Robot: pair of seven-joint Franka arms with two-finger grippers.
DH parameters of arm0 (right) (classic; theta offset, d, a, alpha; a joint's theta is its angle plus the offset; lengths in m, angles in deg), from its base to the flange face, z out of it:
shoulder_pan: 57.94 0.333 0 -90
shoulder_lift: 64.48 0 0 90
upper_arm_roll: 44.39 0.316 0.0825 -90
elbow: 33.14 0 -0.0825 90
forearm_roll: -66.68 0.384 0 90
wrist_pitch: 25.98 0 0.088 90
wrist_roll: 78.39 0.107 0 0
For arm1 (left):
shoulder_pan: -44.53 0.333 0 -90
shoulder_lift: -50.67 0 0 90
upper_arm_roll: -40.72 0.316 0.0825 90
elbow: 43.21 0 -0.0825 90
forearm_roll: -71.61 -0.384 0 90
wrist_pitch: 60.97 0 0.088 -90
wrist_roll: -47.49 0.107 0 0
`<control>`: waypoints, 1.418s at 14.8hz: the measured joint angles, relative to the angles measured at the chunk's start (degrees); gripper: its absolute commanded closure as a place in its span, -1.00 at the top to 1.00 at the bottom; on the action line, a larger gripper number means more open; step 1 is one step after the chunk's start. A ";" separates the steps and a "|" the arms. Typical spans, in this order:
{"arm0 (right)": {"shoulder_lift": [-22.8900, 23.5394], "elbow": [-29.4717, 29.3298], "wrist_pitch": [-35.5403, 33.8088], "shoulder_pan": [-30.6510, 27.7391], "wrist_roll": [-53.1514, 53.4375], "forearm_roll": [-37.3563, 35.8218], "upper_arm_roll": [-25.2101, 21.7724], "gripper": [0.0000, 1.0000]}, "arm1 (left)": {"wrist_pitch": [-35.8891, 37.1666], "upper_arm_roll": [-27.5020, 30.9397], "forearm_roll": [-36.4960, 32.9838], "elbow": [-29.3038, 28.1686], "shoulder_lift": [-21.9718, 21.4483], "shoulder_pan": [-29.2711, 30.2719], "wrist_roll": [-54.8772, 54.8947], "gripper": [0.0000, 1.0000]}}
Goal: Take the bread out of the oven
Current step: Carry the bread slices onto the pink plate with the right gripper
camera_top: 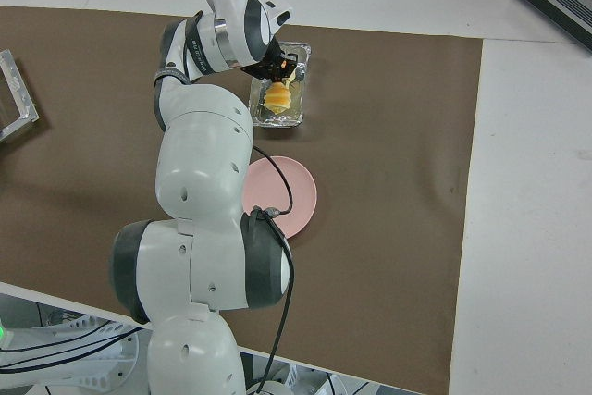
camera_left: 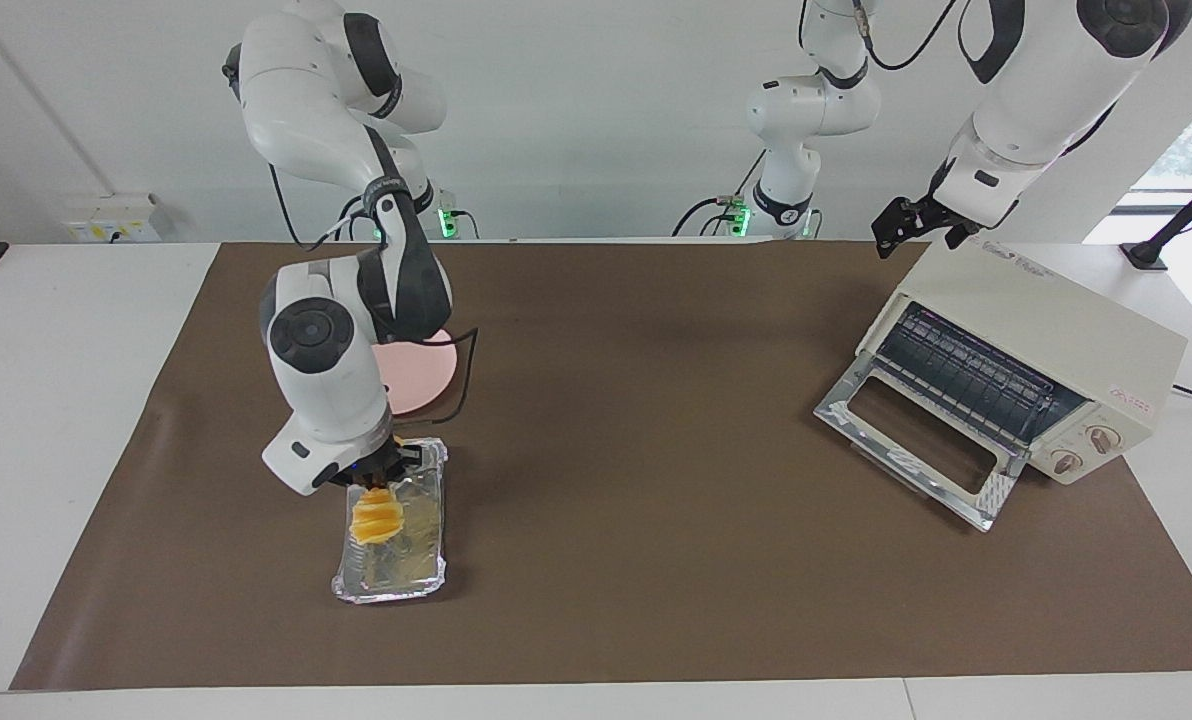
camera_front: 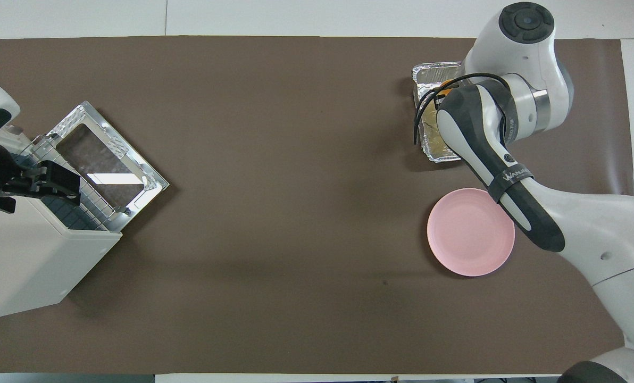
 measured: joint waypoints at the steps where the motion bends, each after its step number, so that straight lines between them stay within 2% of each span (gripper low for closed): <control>1: -2.45 1.06 -2.06 0.24 0.00 0.76 0.08 -1.00 | 0.00 0.00 0.00 0.00 0.00 0.00 0.00 1.00; 3: -8.20 6.39 -3.37 0.38 0.00 3.30 0.07 -1.00 | 0.00 0.00 0.00 0.00 0.00 0.00 0.00 1.00; 6: -18.13 19.63 -0.68 0.27 0.00 6.72 -0.06 -1.00 | 0.00 0.00 0.00 0.00 0.00 0.00 0.00 1.00; 11: -32.95 48.32 18.32 0.26 0.01 8.53 -0.09 -1.00 | 0.00 0.00 0.00 0.00 0.00 0.00 0.00 1.00; 13: -36.39 57.28 25.80 0.25 0.02 8.65 -0.13 -1.00 | 0.00 0.00 0.00 0.00 0.00 0.00 0.00 1.00; 15: -38.72 63.46 30.24 0.18 0.02 8.67 -0.23 -1.00 | 0.00 0.00 0.00 0.00 0.00 0.00 0.00 1.00; 18: -41.16 69.51 34.96 -0.39 -0.22 8.74 -0.44 -1.00 | 0.00 0.00 0.00 0.00 0.00 0.00 0.00 1.00; 21: -42.10 73.09 38.56 -1.08 -0.50 9.45 -0.55 -1.00 | 0.00 0.00 0.00 0.00 0.00 0.00 0.00 1.00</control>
